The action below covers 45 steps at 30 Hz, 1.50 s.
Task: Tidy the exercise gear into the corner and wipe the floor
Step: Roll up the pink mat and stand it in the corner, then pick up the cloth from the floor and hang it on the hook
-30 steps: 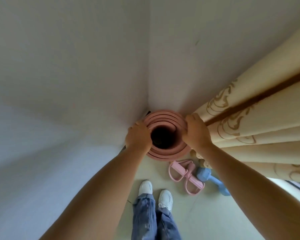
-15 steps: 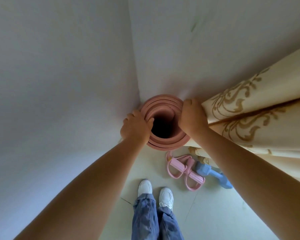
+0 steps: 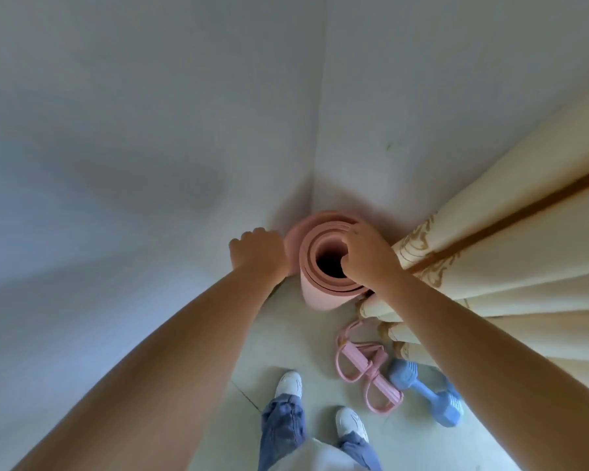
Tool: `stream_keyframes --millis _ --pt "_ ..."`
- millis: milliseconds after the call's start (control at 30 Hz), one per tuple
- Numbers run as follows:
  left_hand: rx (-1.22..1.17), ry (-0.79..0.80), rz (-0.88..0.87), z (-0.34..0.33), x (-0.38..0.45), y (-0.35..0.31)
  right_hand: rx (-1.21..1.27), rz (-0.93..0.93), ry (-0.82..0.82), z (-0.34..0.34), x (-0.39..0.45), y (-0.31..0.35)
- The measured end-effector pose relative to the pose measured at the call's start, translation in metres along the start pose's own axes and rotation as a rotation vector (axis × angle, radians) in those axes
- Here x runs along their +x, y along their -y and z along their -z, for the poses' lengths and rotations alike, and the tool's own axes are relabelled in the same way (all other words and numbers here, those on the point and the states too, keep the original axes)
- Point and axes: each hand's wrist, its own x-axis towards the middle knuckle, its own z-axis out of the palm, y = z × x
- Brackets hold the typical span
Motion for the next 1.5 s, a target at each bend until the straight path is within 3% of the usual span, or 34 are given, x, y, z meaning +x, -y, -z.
stream_keyframes --millis 333,633,900,1133,1333,1500 --pt "-0.098 -0.182 0.473 0.023 -0.165 0.049 -0.208 0.471 0.063 0.078 -0.089 0.079" --pt "-0.206 -0.236 0.868 -0.038 -0.362 0.112 -0.369 0.924 0.067 0.057 -0.232 0.202" --pt "-0.347 -0.300 1.197 -0.154 -0.589 0.104 -0.437 1.271 0.135 -0.043 -0.437 0.253" --pt "-0.547 -0.185 1.407 -0.285 -0.764 0.044 -0.554 1.497 0.306 -0.166 -0.621 0.237" --pt "-0.748 -0.099 1.626 -0.377 -0.869 0.021 -0.695 1.671 0.417 -0.261 -0.740 0.244" --pt "-0.852 -0.063 1.735 -0.444 -0.942 0.044 -0.762 1.749 0.501 -0.341 -0.821 0.280"
